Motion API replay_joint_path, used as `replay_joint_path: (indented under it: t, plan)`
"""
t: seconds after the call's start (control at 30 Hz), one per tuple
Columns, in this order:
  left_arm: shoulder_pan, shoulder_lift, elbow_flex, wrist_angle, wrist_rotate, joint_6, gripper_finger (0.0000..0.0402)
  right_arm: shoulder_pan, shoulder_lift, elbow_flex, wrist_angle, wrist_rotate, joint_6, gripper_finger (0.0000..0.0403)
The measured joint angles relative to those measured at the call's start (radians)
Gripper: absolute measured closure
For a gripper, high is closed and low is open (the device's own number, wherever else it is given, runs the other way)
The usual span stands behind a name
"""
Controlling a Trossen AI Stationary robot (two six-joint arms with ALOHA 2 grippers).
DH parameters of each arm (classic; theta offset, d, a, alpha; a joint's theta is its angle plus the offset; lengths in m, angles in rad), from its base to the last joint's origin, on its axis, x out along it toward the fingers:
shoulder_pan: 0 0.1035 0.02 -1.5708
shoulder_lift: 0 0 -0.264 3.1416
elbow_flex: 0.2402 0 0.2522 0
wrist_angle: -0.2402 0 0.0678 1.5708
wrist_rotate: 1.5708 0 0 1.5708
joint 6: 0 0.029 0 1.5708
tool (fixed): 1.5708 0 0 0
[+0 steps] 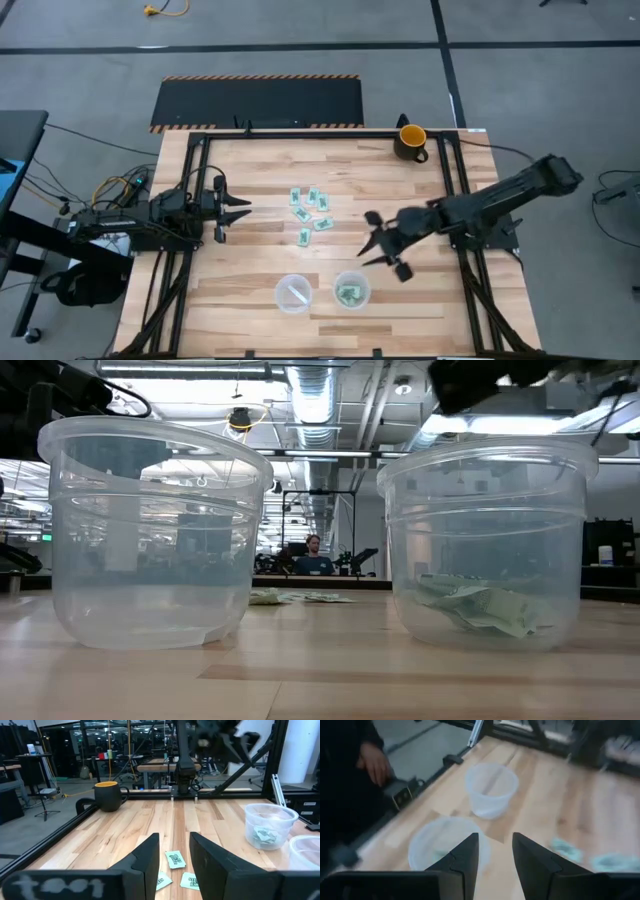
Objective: Pick and place Stevia / Truvia into bins
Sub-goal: Put the white stevia pack into the left transparent basket
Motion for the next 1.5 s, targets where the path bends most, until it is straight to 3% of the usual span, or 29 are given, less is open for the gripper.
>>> replay_joint_path:
  t: [0.1,0.2,0.47,0.9,1.2,1.5]
  plan:
    - [0.000,0.000,0.000,0.000,0.000,0.000,0.0303,-0.042,-0.135,0.013,-0.178,0.035,-0.135,0.0290]
    - [0.000,0.000,0.000,0.000,0.000,0.000,0.0303,-0.104,-0.271,0.010,-0.291,0.043,-0.143,0.0290]
    - [0.000,0.000,0.000,0.000,0.000,0.000,0.0304,-0.227,-0.617,-0.069,-0.317,-0.247,-0.208,0.0290]
    - [0.000,0.000,0.000,0.000,0.000,0.000,0.0304,-0.336,-1.156,-0.400,-0.271,-0.191,-0.039,0.0290]
    - [0.000,0.000,0.000,0.000,0.001,0.000,0.0304,-0.337,-1.114,-0.467,-0.167,-0.211,-0.002,0.0290]
    - [0.000,0.000,0.000,0.000,0.002,0.000,0.0304,-0.337,-1.157,-0.621,-0.049,-0.221,0.086,0.0290]
